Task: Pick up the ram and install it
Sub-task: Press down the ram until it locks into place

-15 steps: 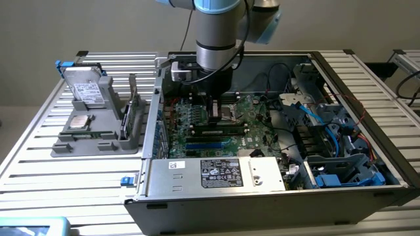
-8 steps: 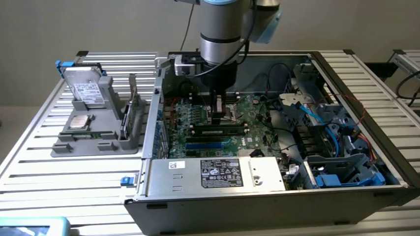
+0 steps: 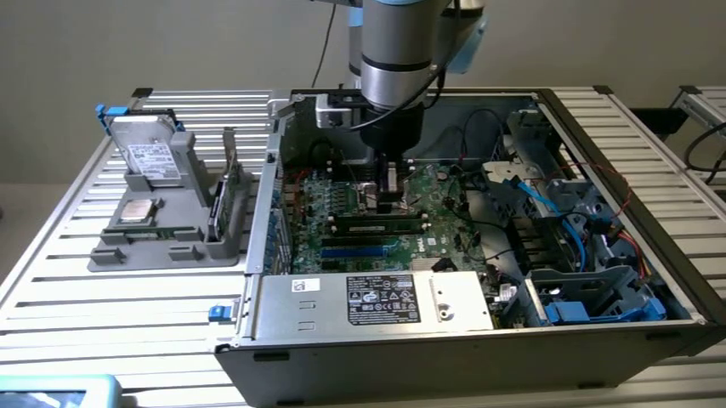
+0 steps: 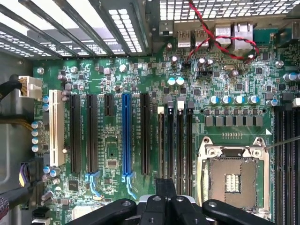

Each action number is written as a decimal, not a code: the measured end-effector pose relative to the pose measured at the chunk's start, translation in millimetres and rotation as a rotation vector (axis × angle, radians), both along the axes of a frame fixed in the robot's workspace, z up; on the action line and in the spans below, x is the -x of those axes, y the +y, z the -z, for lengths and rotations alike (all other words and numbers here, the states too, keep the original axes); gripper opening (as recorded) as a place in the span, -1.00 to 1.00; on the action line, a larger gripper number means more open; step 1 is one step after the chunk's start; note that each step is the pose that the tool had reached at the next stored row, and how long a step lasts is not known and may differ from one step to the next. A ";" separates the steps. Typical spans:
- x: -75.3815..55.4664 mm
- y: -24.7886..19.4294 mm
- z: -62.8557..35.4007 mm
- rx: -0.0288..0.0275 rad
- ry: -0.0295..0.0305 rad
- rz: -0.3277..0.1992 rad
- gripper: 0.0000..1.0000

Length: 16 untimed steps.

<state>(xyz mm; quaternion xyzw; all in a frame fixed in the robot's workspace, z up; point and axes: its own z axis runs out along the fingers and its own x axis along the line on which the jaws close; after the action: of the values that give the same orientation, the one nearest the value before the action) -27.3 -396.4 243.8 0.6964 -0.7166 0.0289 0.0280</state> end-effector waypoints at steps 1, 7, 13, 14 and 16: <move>-2.4 0.0 0.1 -0.0001 0.0003 0.000 -0.79; -6.9 -0.1 0.0 -0.0017 0.0048 0.000 -0.79; -6.9 -0.1 0.0 -0.0018 0.0048 0.000 -0.79; -6.9 -0.1 0.0 -0.0018 0.0048 0.001 -0.79; -6.9 -0.1 0.0 -0.0019 0.0048 0.016 -0.79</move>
<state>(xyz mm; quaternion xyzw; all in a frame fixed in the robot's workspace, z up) -20.4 -396.5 243.8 0.6906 -0.7222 0.0263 0.0293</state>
